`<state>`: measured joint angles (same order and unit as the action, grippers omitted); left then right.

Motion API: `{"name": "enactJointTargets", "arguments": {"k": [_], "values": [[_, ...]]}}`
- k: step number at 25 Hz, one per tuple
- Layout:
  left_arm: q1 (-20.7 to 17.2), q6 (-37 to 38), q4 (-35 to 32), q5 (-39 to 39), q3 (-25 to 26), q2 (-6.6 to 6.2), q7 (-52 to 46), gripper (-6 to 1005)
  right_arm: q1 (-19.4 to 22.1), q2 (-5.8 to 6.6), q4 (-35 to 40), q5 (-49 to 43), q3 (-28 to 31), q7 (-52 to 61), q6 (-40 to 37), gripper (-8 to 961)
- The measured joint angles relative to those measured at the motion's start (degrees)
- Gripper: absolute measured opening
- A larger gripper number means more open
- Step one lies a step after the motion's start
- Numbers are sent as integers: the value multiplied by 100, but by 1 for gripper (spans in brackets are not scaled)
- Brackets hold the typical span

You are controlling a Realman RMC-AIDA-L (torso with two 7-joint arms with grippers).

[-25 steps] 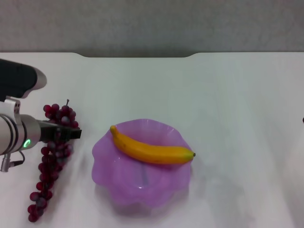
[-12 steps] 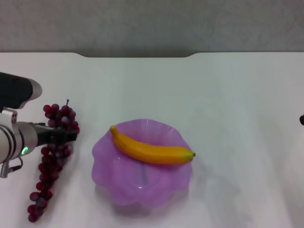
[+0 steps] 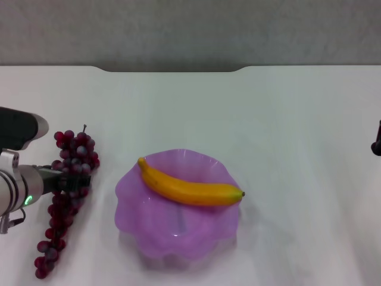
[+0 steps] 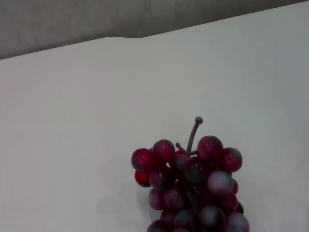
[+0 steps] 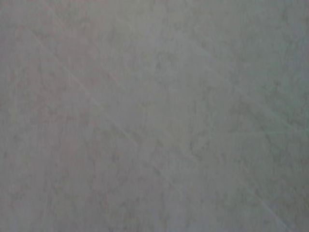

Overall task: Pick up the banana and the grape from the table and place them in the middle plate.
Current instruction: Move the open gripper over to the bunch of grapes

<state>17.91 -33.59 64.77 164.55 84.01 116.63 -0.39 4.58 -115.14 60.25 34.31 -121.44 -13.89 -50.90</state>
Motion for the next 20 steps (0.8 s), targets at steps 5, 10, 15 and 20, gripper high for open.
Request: {"name": "enactJointTargets", "arguments": {"k": [5, 10, 15, 20], "values": [[57, 167, -260, -19, 0, 9, -4, 873, -1, 0, 5, -3, -3, 0, 0, 26], [257, 386, -811, -316, -45, 16, 0, 872, -32, 0, 5, -3, -10, 0, 0, 26], [314, 603, -1025, -421, -136, 18, -8, 870, -47, 0, 5, -3, -20, 0, 0, 26], [317, 618, -1076, -426, -139, 17, -10, 869, -47, 0, 4, -3, -20, 0, 1, 26]]}}
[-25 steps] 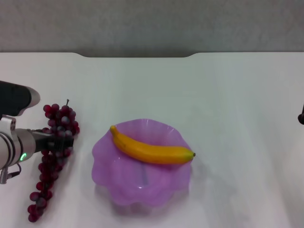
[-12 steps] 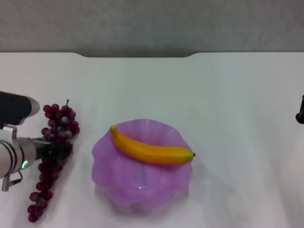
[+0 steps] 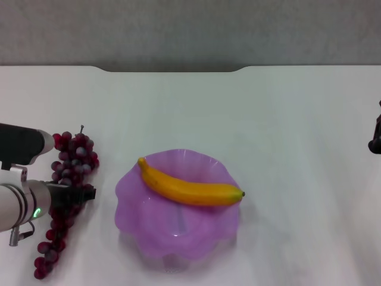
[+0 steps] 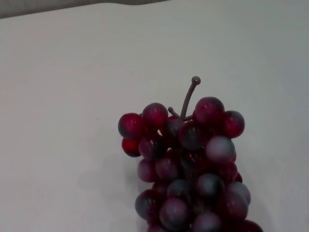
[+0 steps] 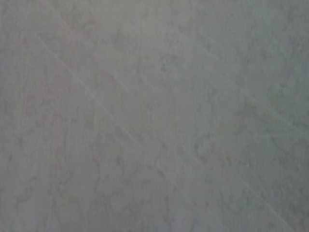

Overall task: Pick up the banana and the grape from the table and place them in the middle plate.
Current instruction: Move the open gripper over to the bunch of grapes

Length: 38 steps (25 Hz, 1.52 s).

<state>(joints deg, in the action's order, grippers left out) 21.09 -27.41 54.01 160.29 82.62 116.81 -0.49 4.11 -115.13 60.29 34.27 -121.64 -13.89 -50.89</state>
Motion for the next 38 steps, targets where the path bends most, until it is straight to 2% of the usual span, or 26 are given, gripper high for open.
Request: {"name": "enactJointTargets", "arguments": {"k": [4, 9, 15, 31, 33, 38], "values": [[1, -31, -13, -4, -1, -4, -3, 868, -4, 0, -3, 0, 0, 0, 0, 26], [1, -47, 18, -7, -2, -7, 36, 709, -6, 0, -24, 0, 0, 0, 0, 26], [2, -159, 47, -8, 0, -24, 46, 568, -12, 0, -43, 0, 0, 0, 0, 27], [-69, -343, 412, 22, -80, -21, 56, 476, -15, 0, -89, 4, 34, 0, 0, 27], [-70, -323, 416, 34, -89, -20, 57, 427, -18, 0, -99, 3, 33, 0, 0, 27], [-70, -312, 417, 38, -89, -18, 57, 386, -24, 0, -107, 2, 36, 5, 0, 27]]}}
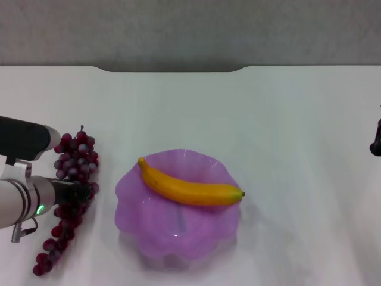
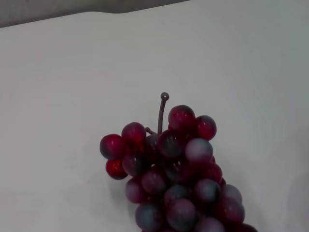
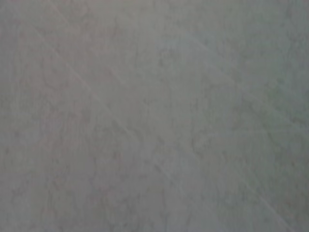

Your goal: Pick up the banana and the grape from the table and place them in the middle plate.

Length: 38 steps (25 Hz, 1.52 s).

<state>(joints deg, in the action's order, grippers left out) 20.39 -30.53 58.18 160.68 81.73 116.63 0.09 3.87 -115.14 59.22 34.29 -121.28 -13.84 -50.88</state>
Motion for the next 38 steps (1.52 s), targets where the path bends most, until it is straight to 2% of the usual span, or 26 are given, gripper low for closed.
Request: {"name": "enactJointTargets", "arguments": {"k": [10, 17, 29, 38], "values": [[-30, 75, 42, 8, -43, 0, 17, 366, -1, 0, -32, -2, 8, 9, -1, 27], [-560, 643, 624, 8, -61, -3, 18, 343, -1, 0, -41, -2, 8, 3, -7, 27], [-645, 830, 704, 4, -82, -5, 66, 250, -62, 0, -142, 1, 6, 14, -12, 27], [-1120, 1601, 1251, -24, -295, -13, 299, 232, -62, 0, -191, -1, 8, 25, -78, 27]]}}
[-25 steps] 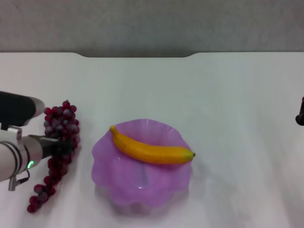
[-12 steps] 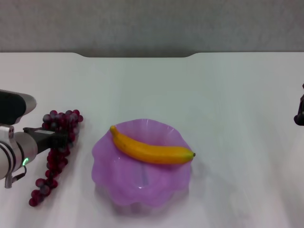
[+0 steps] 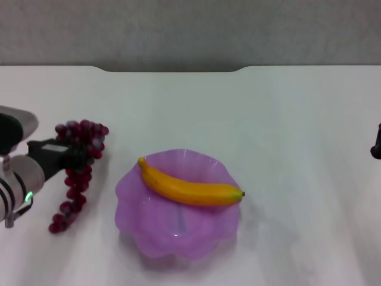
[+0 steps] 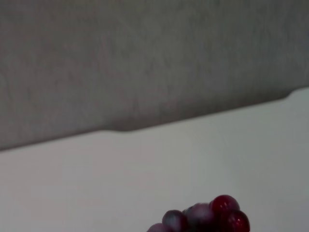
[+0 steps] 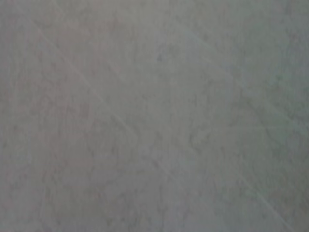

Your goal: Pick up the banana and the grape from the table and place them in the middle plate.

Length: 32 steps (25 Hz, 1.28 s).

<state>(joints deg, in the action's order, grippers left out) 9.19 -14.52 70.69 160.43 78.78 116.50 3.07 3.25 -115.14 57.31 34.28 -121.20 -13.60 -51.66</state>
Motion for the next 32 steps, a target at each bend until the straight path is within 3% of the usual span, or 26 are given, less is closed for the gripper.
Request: {"name": "enactJointTargets", "arguments": {"k": [6, 9, 15, 18, 23, 32], "values": [[-145, 273, 404, -23, 69, -20, 86, 230, 0, 0, -52, 2, -8, 10, -2, 27], [-259, 3, 1040, -23, 76, -27, 274, 228, 0, 0, -73, 13, -16, 11, -2, 27], [-416, -1424, 2761, -23, -54, -20, 712, 226, -22, 0, -126, 28, -19, 14, -2, 27], [-451, -1947, 3309, -23, -305, -13, 804, 225, -31, 0, -135, 36, -18, 15, -2, 27], [-460, -2632, 3661, -21, -838, -11, 817, 222, -35, 0, -144, 43, -6, 15, -2, 27], [-173, -3042, 3393, -25, -1374, -4, 826, 221, -70, 0, -143, 44, -15, 15, -1, 27]]}}
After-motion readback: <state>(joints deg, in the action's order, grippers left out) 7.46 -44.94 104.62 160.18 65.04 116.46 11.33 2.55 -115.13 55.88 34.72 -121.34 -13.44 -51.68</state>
